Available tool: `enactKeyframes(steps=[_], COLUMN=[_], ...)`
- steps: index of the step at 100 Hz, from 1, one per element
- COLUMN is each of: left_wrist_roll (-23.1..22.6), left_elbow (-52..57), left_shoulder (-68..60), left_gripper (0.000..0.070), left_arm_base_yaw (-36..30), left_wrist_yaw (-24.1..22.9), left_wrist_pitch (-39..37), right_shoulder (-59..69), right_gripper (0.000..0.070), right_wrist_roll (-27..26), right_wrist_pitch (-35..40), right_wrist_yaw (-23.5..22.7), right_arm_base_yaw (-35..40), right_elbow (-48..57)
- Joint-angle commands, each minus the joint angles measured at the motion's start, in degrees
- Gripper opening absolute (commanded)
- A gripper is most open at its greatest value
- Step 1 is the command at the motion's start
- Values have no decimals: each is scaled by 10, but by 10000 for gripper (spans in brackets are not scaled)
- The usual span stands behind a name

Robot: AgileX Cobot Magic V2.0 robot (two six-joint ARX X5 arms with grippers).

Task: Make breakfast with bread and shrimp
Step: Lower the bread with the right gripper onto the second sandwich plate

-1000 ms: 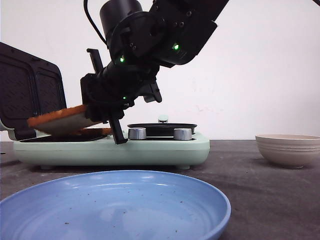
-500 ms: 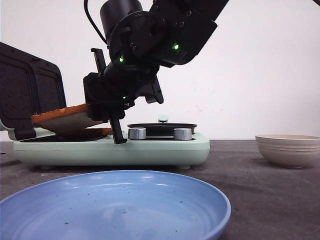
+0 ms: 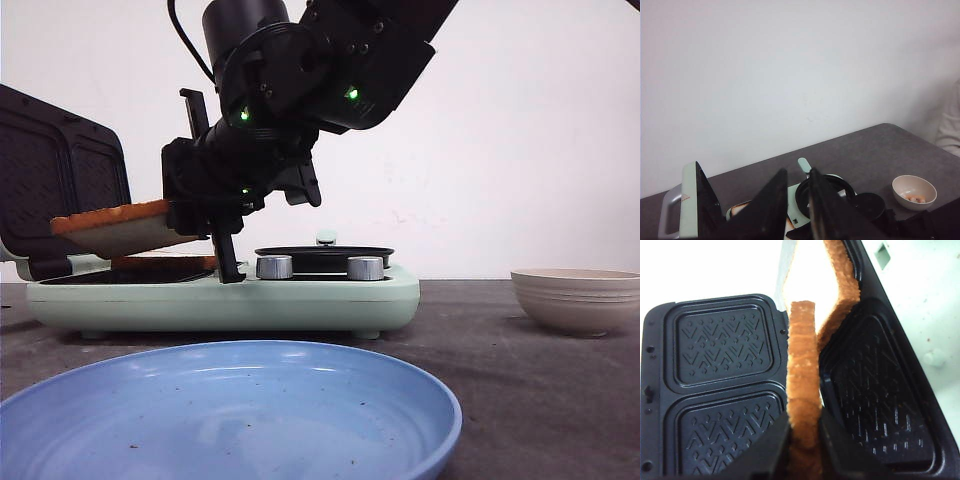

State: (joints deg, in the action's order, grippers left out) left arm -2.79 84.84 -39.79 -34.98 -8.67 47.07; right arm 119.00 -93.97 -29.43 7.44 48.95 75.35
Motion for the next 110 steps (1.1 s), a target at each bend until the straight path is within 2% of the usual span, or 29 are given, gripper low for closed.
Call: enactKeyframes(steps=[1, 27, 56, 110], left_wrist_roll=[5, 5, 8, 8], left_elbow=[10, 10, 10, 10], left_shoulder=[-2, 1, 2, 14], left_gripper=[0, 0, 0, 0], left_arm_base_yaw=[-4, -4, -4, -7], left_wrist_yaw=[2, 4, 28, 28], left_wrist_pitch=[-3, -3, -3, 1], right_shoulder=[13, 14, 23, 24], right_gripper=[1, 1, 1, 1], right_wrist_roll=[-5, -6, -15, -14], right_wrist_pitch=[-6, 3, 12, 12], right_wrist_yaw=[1, 3, -2, 1], right_arm_base_yaw=[3, 4, 5, 4], right_elbow=[13, 13, 19, 24])
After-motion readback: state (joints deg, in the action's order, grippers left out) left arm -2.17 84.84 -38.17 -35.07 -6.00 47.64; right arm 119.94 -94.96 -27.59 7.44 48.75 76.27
